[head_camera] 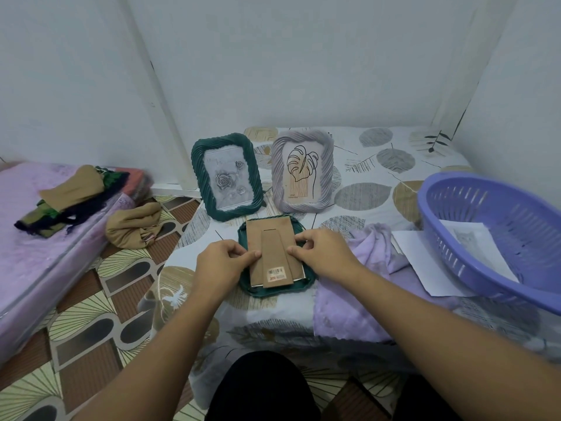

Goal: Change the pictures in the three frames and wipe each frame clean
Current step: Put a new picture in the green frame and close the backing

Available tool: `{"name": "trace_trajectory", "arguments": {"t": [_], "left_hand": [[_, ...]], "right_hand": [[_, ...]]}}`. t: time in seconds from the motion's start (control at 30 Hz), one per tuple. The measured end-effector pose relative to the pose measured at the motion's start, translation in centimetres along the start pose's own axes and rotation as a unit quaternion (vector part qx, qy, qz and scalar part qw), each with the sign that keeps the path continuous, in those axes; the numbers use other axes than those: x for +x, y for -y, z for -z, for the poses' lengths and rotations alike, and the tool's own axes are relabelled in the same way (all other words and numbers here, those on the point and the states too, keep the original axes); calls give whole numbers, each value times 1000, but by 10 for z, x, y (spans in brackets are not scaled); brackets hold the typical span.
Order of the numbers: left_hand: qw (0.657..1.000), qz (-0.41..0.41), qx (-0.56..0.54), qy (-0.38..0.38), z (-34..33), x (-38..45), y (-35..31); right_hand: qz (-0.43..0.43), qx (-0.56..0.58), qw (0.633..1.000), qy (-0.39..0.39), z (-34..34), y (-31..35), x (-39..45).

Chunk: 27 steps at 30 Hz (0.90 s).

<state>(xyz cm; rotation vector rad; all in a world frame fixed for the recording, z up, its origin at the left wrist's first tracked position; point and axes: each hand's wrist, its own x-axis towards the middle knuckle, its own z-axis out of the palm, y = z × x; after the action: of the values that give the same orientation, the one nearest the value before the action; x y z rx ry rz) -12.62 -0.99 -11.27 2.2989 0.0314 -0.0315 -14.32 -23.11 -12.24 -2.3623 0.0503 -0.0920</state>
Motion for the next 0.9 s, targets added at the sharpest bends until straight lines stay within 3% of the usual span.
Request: {"name": "trace_trajectory", "arguments": {"t": [0.33,0.6,0.9], "left_hand": [[999,-8,6,-32,-4,-2,0],[1000,-22,11,-15,-5,0,3],[999,7,27,39,-1,14,0]], "right_hand": [[-15,19,1000,4,-1,-3,-2],[-31,51,998,32,1,-6,-1],[-48,0,997,53,5,-1,6]]}}
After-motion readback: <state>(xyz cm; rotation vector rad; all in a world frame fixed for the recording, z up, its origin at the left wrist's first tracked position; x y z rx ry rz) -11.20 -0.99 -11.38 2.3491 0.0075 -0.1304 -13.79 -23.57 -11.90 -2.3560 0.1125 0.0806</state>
